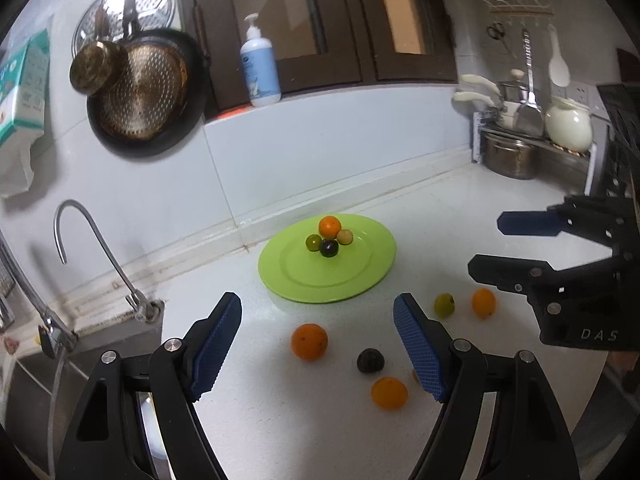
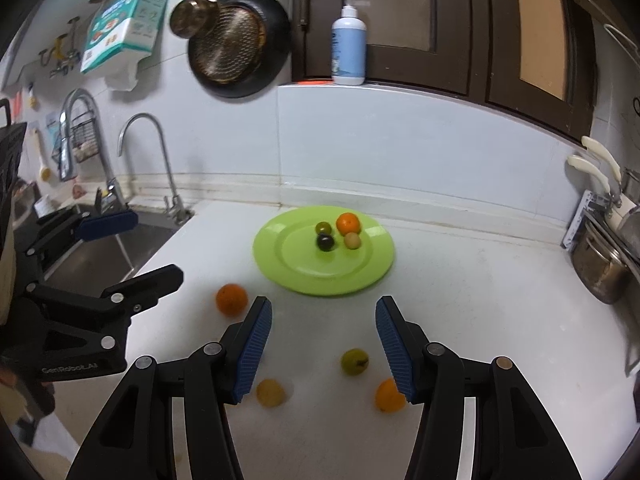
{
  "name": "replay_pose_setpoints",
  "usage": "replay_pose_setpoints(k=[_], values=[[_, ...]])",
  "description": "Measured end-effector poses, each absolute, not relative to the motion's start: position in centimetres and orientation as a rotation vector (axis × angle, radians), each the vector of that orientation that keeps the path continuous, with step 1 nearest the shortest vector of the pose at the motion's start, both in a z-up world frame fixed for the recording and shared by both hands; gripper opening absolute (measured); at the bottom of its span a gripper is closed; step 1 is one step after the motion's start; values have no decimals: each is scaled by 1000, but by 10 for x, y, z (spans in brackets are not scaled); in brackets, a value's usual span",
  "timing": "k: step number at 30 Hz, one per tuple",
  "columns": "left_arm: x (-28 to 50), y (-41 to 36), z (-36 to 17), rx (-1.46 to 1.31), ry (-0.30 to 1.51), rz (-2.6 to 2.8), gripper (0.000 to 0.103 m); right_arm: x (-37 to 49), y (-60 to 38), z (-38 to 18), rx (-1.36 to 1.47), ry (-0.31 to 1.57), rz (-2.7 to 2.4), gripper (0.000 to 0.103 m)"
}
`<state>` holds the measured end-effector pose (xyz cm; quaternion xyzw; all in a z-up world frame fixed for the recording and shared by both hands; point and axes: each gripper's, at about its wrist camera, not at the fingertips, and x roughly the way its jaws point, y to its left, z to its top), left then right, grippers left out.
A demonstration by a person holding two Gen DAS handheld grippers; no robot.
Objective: Organize fruits
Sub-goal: 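Move both tools back toward the remaining fruits on the counter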
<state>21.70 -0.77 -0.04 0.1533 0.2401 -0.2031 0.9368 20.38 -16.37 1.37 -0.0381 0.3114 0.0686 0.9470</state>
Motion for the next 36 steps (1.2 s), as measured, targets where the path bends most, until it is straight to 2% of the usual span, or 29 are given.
replay_pose_setpoints(k=[11,26,36], values=[[199,-7,-22,383,500,-502,77,186,-140,0,-205,662,233,55],[208,-23,-77,506,620,-672,63,195,-121,-49,-374,782,366,54],[221,-31,-102,536,678,-743,53,211,-121,-79,-393,863,412,43]])
